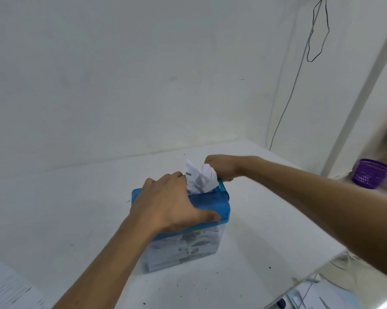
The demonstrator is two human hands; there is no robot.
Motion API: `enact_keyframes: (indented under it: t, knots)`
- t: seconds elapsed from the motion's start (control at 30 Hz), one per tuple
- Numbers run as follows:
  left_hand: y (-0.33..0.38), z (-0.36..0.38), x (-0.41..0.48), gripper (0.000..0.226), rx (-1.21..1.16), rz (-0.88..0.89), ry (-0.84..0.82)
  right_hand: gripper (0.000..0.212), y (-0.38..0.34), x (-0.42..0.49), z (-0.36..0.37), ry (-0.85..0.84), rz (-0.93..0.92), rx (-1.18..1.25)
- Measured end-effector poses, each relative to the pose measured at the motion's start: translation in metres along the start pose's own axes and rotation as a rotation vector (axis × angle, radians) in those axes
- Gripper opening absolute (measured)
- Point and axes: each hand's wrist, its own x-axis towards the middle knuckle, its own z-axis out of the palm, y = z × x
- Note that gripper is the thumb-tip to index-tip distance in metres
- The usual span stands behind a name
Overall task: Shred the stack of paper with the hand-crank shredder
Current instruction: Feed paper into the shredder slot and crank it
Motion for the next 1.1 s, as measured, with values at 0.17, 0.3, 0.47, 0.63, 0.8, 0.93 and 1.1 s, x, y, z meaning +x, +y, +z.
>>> enact_keyframes:
  t: [0.17,0.3,0.47,0.63,0.8,0.93,1.1]
  knots:
    - [0.008,-0.005,-0.007,0.067,0.028,-0.039,-0.001,0.018,0.015,0.004,0.030,0.017,0.020,0.291]
    - [0.009,-0.004,-0.007,0.071,0.043,-0.045,-0.005,0.046,0.044,0.018,0.051,0.011,0.128,0.522]
    - [0.008,-0.004,-0.005,0.074,0.053,-0.048,-0.010,0.013,0.048,0.007,0.072,-0.089,0.180,0.642]
    - [0.007,-0.002,-0.002,0.074,0.064,-0.043,-0.018,0.028,0.042,-0.021,0.095,0.204,0.095,0.684]
    - [0.012,-0.006,-0.006,0.067,0.065,-0.045,-0.044,0.038,0.042,-0.064,0.134,0.546,0.038,0.655]
    - [0.009,-0.003,-0.004,0.074,0.055,-0.040,-0.032,0.047,0.037,-0.099,0.144,0.514,-0.039,0.640]
    - [0.001,0.003,0.002,0.092,0.017,-0.056,-0.051,0.038,0.031,-0.137,0.097,0.310,-0.179,0.683]
